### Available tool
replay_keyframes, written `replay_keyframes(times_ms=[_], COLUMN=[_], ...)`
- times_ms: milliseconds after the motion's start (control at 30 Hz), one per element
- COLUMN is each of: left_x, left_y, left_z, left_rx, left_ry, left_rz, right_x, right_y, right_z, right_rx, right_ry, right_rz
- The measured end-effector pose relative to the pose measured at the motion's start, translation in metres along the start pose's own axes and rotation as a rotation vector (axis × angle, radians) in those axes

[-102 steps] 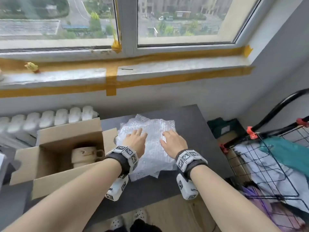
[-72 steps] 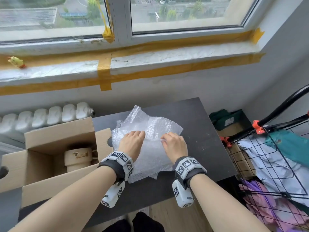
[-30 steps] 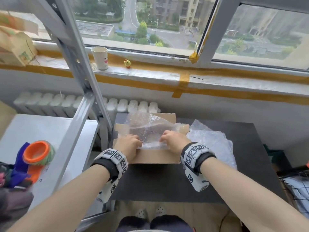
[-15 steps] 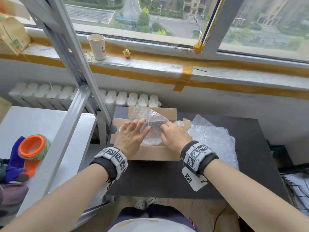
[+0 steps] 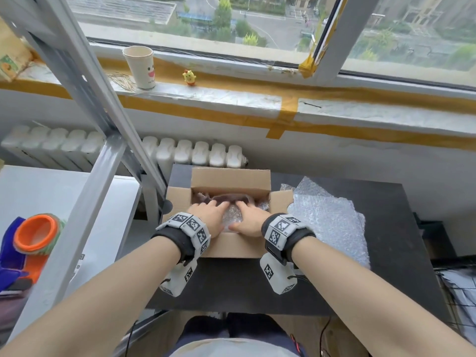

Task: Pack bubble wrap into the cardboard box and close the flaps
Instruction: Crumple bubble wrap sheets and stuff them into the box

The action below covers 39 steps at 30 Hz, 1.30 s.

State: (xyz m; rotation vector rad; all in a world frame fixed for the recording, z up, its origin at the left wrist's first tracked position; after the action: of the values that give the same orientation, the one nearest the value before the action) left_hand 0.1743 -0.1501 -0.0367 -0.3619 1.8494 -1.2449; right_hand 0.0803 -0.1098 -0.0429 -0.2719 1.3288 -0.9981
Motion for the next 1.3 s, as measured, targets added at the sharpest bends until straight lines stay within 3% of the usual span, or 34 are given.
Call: replay_keyframes(times_ms=[100,200,367,500,667,833,933,1033,1100,1167,1300], left_x=[0.009,0.01,-0.006,-0.029,-0.037,-0.031,-0.032,-0.035,-0.037,-0.031,-0.016], left_y=[0.01,0.009,-0.019,-0.034,-0.011,0.022,0.02,-0.006,-0.019,-0.016,0.0], left_z=[0.005,0.006,0.007,0.011,0.011,0.002,-0.001,-0.008,-0.01,-0.009,-0.007], left_rx=[-0.162,-0.203,-0.049,-0.094,-0.077,-0.003,-0.036,-0.017,-0.036,-0.089,-0.162], left_ry=[-0.03,-0.031,-0.008,-0.003,-0.04,-0.097,-0.106,-0.048,-0.041,-0.069,-0.146], left_rz=[0.127,0.126,-0.104,-0.221,-0.023,0.177,0.11,-0.184,-0.305,-0.261,-0.042], right_x=[0.006,0.004,-0.017,-0.032,-0.037,-0.032,-0.025,-0.025,-0.028,-0.028,-0.016], right_y=[-0.003,-0.012,-0.043,-0.063,-0.026,0.002,-0.001,-0.024,-0.037,-0.039,-0.021], right_z=[-0.001,0.001,-0.001,-0.009,-0.004,0.001,-0.004,-0.011,-0.012,-0.01,-0.004], right_rx=[0.014,0.002,-0.002,0.066,-0.064,-0.263,-0.201,-0.008,0.06,0.07,0.022], right_ry=[0.025,0.013,-0.025,-0.061,-0.113,-0.095,-0.079,-0.118,-0.184,-0.201,-0.116], right_rz=[0.019,0.02,-0.072,-0.127,0.159,0.269,0.157,-0.109,-0.275,-0.325,-0.182])
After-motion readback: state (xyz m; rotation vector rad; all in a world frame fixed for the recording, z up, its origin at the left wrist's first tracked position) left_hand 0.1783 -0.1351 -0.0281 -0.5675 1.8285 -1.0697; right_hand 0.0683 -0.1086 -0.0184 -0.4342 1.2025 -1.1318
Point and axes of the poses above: each hand's wrist, its own x-axis towards the middle knuckle, its own y-axis out of the palm, z = x × y, the point moved 8 cm from there along x, towards the middle knuckle, and after that the axes turned 2 degrees about y, right-handed, at the moved point
